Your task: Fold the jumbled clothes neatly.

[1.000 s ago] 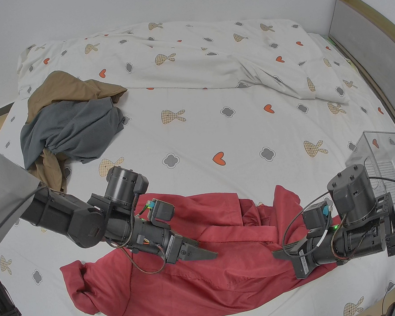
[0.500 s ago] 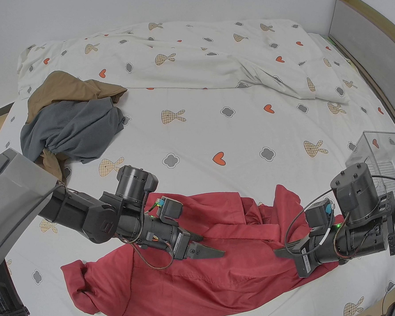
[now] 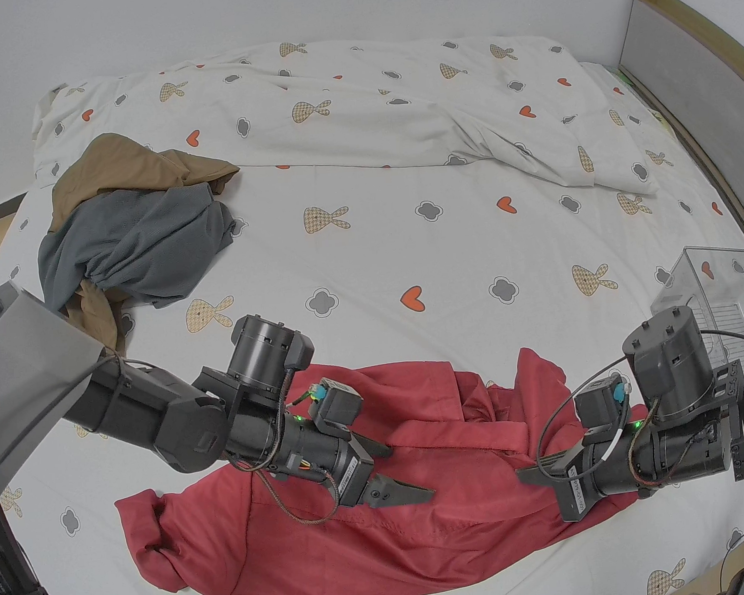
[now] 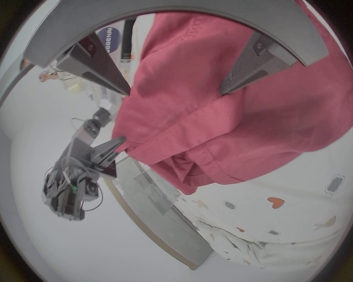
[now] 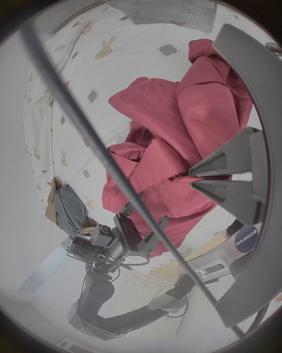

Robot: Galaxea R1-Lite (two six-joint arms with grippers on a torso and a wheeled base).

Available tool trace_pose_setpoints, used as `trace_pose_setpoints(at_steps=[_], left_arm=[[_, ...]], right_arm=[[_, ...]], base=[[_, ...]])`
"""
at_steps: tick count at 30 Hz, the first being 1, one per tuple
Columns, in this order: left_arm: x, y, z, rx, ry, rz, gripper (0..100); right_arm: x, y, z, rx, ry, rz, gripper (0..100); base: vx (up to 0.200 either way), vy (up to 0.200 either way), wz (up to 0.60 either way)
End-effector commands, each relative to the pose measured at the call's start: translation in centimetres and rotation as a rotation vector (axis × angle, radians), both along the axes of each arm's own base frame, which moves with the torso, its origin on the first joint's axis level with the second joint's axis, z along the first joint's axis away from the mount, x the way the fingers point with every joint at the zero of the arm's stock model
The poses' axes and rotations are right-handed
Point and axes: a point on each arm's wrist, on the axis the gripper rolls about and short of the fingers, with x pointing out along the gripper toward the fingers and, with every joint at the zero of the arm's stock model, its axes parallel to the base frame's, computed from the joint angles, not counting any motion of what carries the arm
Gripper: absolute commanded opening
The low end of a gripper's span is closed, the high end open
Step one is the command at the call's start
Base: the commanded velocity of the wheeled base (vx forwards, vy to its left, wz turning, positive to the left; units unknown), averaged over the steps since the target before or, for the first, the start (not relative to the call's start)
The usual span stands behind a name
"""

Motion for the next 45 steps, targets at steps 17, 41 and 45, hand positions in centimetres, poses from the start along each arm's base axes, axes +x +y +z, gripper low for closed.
trace_pose_setpoints(at_steps=[17,41,45], left_arm=[[-2.6,-4.4,-1.0,0.227,-0.465,0.129,100],[-8.6,1.2,7.3,0.124,-0.508,0.232,0],[-10.7,2.7,8.5,0.086,-0.513,0.247,0]], right_arm=[[0.0,0.0,0.0,0.0,0.0,-0.001,0],[0.5,0.0,0.6,0.003,-0.029,-0.116,100],[0.4,-0.1,1.0,-0.002,-0.057,-0.143,100]], base=[[0.0,0.0,0.0],[0.0,0.0,0.0],[0.0,0.0,0.0]])
